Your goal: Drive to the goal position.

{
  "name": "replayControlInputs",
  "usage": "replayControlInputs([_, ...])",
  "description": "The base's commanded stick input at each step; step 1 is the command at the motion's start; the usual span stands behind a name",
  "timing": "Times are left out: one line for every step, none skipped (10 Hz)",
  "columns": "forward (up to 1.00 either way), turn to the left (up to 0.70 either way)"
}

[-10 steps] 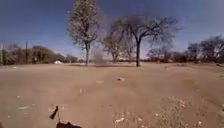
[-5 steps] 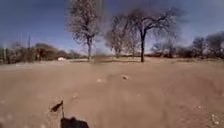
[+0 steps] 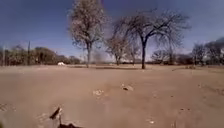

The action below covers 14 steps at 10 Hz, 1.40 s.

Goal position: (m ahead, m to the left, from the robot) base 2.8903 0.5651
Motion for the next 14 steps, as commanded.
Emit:
replayControlInputs([1.00,0.00])
replayControlInputs([1.00,0.00])
replayControlInputs([1.00,0.00])
replayControlInputs([1.00,0.00])
replayControlInputs([1.00,0.00])
replayControlInputs([1.00,0.00])
replayControlInputs([1.00,0.00])
replayControlInputs([1.00,0.00])
replayControlInputs([1.00,0.00])
replayControlInputs([1.00,0.00])
replayControlInputs([1.00,0.00])
replayControlInputs([1.00,0.00])
replayControlInputs([1.00,0.00])
replayControlInputs([1.00,0.00])
